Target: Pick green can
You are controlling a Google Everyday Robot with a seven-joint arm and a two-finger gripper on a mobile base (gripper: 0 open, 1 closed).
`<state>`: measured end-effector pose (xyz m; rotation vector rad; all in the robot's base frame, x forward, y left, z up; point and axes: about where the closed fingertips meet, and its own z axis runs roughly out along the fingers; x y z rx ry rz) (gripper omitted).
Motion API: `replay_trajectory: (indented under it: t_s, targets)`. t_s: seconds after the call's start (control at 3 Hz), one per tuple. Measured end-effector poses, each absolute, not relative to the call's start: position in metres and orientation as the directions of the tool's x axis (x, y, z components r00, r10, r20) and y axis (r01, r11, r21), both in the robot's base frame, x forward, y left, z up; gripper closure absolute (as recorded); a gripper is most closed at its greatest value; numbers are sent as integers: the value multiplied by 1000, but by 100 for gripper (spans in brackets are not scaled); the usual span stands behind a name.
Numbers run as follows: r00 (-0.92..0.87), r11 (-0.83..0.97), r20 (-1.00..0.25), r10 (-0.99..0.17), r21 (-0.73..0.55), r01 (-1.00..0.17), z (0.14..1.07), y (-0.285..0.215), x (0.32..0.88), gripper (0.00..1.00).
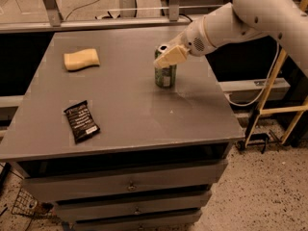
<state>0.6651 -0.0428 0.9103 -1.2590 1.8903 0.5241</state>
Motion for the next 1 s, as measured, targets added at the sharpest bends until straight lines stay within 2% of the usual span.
replay_trajectory:
  t_s: [0.33,0.67,1.0]
  targets:
    - [-177,407,-806,-564,-86,-909,916,-42,663,68]
    - [-144,403,-820,-554,-112,-908,930,-49,661,91]
    - [-59,395,-820,-569,-209,-895,972,-68,657,100]
